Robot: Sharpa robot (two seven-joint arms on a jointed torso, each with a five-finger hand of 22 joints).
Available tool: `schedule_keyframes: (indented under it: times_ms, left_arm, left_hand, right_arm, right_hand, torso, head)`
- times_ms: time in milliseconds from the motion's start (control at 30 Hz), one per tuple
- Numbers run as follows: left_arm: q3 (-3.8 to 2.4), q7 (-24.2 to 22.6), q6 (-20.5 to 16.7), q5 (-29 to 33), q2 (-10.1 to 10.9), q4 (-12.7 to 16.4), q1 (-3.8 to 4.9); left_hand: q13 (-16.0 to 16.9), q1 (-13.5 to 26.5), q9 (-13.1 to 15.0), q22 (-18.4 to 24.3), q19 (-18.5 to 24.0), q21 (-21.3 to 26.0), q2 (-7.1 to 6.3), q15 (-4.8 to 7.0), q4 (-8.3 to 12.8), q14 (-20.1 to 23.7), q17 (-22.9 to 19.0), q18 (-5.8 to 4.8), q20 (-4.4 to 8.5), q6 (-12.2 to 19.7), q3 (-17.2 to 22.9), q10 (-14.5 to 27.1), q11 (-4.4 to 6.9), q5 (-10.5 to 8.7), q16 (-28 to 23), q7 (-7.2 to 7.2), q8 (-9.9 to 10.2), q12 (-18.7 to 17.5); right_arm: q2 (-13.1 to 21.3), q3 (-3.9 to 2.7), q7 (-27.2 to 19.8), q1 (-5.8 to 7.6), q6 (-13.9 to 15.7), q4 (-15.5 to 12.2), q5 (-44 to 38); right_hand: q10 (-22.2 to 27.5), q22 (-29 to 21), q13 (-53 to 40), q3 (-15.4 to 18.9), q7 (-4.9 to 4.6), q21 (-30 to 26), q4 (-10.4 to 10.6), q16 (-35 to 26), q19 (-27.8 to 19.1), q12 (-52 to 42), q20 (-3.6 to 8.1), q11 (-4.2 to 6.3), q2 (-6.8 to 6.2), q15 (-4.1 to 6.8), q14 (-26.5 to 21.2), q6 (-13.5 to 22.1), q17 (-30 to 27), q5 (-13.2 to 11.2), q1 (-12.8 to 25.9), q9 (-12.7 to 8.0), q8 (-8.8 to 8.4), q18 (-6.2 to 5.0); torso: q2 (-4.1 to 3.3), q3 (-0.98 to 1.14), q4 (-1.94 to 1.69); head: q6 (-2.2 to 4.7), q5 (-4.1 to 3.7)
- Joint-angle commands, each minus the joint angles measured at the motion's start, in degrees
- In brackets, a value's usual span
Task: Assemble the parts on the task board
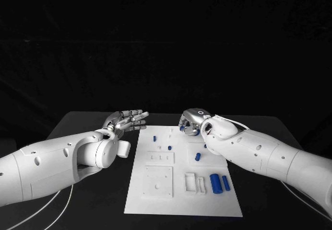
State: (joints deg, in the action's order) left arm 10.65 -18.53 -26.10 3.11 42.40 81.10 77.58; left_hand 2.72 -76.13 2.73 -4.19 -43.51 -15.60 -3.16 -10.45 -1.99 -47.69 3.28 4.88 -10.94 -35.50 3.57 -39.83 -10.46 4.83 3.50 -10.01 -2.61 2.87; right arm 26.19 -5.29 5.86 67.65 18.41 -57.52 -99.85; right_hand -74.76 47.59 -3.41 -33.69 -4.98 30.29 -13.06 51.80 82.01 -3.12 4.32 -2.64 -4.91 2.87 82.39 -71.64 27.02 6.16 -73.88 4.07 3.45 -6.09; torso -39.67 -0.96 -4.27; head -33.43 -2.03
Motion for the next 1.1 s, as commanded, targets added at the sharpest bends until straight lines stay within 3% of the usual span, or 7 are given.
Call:
schedule_keyframes:
  times_ms: [33,200,433,500,1100]
  left_arm:
    - [-0.08,-0.4,0.4,-0.2,-0.3,0.0,0.18]
    - [-0.08,-0.4,0.4,-0.2,-0.4,0.0,0.22]
    - [-0.09,-0.4,0.4,-0.2,-0.9,0.0,0.33]
    - [-0.09,-0.4,0.4,-0.2,-1.1,0.1,0.40]
    - [-0.09,-0.3,0.2,-0.2,-1.5,0.9,1.45]
  left_hand:
    - [0.0,0.0,0.0,0.1,0.1,0.2,-0.43,-0.09,0.2,-0.4,-0.1,-0.16,0.04,0.4,0.1,0.2,-0.02,-0.12,-0.2,-0.89,0.0,-0.2]
    - [0.0,0.0,0.0,0.1,0.1,0.2,-0.43,-0.09,0.2,-0.4,-0.1,-0.16,0.04,0.4,0.1,0.2,-0.02,-0.12,-0.2,-0.89,0.0,-0.2]
    - [-0.1,0.0,-0.1,0.1,0.1,0.2,-0.49,-0.11,0.3,-0.3,-0.1,-0.17,0.05,0.5,0.2,0.5,0.00,-0.09,-0.2,-0.87,0.0,-0.2]
    - [-0.1,0.0,-0.1,0.1,0.1,0.2,-0.44,-0.11,0.2,-0.1,-0.1,-0.17,0.04,0.5,0.2,0.5,0.00,-0.10,-0.2,-0.87,0.0,-0.2]
    - [-0.1,-0.1,0.0,0.1,0.2,0.3,-0.63,-0.11,0.1,0.2,-0.1,-0.13,0.02,0.4,0.3,0.4,0.00,-0.09,-0.2,-0.87,0.0,-0.2]
  right_arm:
    - [-0.9,-0.04,1.2,0.11,3.5,0.6,-1.1]
    - [-2.7,-0.06,2.3,0.28,4.0,2.5,-1.8]
    - [-4.7,-0.06,2.6,0.36,3.7,4.5,-2.2]
    - [-5.1,-0.05,2.6,0.41,3.6,4.9,-2.3]
    - [-7.3,0.01,2.1,0.54,2.5,7.2,-2.7]
  right_hand:
    - [-1.2,0.2,-0.1,-0.3,0.11,-0.3,0.1,-0.2,0.1,-0.2,0.22,0.73,0.15,0.37,0.0,-0.4,0.1,-0.4,-0.1,0.0,0.19,-0.98]
    - [-1.2,1.2,-0.1,-0.4,0.13,-1.1,0.2,-0.2,0.3,-0.2,0.22,0.74,0.04,0.36,0.0,-0.5,0.1,-0.5,-0.2,-0.1,0.20,-0.93]
    - [-1.2,1.3,-0.1,-0.4,0.12,-1.2,0.2,-0.3,0.3,-0.2,0.21,0.73,0.02,0.36,0.0,-0.5,0.1,-0.4,-0.2,-0.1,0.18,-0.94]
    - [-1.2,1.3,-0.1,-0.4,0.12,-1.2,0.2,-0.3,0.3,-0.2,0.21,0.73,0.02,0.36,0.0,-0.5,0.1,-0.4,-0.2,-0.1,0.18,-0.94]
    - [-1.1,1.8,-0.1,-0.4,0.11,-1.7,0.1,-0.4,0.4,-0.2,0.16,0.70,0.06,0.31,0.0,-0.4,0.1,-0.3,-0.2,-0.1,0.19,-0.94]
  torso:
    - [-0.02,-0.05,-0.11]
    - [-0.05,0.00,0.06]
    - [-0.15,-0.05,-0.25]
    - [-0.29,-0.11,-0.46]
    - [-1.19,-0.53,-1.21]
  head:
    - [0.68,0.42]
    - [0.80,0.85]
    - [0.67,0.79]
    - [0.66,0.65]
    - [0.79,0.31]
